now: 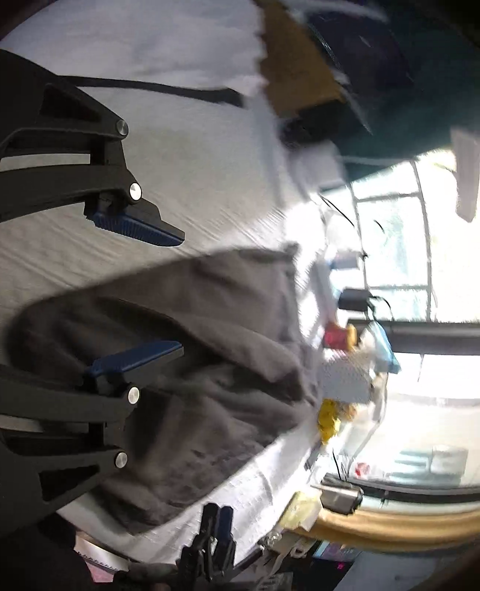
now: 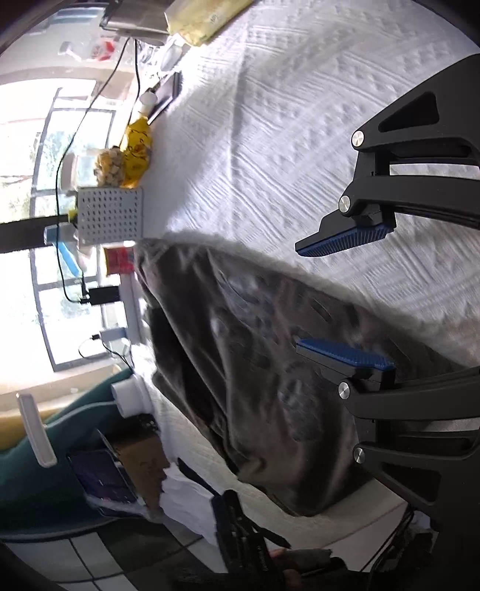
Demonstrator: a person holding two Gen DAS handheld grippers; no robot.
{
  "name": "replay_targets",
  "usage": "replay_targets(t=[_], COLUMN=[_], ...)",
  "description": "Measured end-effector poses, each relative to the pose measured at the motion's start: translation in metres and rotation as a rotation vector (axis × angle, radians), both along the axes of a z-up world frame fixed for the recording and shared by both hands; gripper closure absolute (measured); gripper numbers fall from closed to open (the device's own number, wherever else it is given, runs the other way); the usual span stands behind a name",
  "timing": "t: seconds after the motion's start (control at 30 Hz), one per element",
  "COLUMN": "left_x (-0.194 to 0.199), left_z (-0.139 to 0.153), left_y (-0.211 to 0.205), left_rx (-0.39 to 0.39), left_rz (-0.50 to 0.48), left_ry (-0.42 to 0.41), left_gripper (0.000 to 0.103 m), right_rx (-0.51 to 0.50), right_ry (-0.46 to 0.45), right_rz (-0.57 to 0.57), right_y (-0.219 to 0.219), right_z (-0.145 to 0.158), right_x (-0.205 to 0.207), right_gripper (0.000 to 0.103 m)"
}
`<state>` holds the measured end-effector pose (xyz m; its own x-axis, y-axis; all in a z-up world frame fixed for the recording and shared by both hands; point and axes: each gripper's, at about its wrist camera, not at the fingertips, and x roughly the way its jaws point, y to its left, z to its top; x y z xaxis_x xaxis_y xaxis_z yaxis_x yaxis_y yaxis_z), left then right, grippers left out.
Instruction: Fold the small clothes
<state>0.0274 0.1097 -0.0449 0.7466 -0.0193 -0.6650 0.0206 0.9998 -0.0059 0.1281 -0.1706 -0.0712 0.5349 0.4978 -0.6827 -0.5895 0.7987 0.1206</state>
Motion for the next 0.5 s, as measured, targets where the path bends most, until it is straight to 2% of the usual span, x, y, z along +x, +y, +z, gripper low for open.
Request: replay_targets(t=[0.17,0.3,0.5], left_x=[0.036,0.067,0.107], left_z=[0.008,0.009,0.006], left_y=[-0.021,-0.035,-0.051], left_rx=[0.021,-0.001,-0.02], left_rz=[-0.079,-0.152,-0.209], left_ry=[-0.011,0.035,0.107], left_gripper=[0.05,0.05,0.05], right_rx=[0.015,0.04,0.086], right_ry=[-0.004,0.008,0.03], right_rz=[-0.039,-0.066,-0.141], right_y=[-0.007,-0.014,-0.027], right_z=[0.004,0.011,0.021], right_x=[0.013,0.021,0.036], right_gripper=[0.054,0.054,0.054])
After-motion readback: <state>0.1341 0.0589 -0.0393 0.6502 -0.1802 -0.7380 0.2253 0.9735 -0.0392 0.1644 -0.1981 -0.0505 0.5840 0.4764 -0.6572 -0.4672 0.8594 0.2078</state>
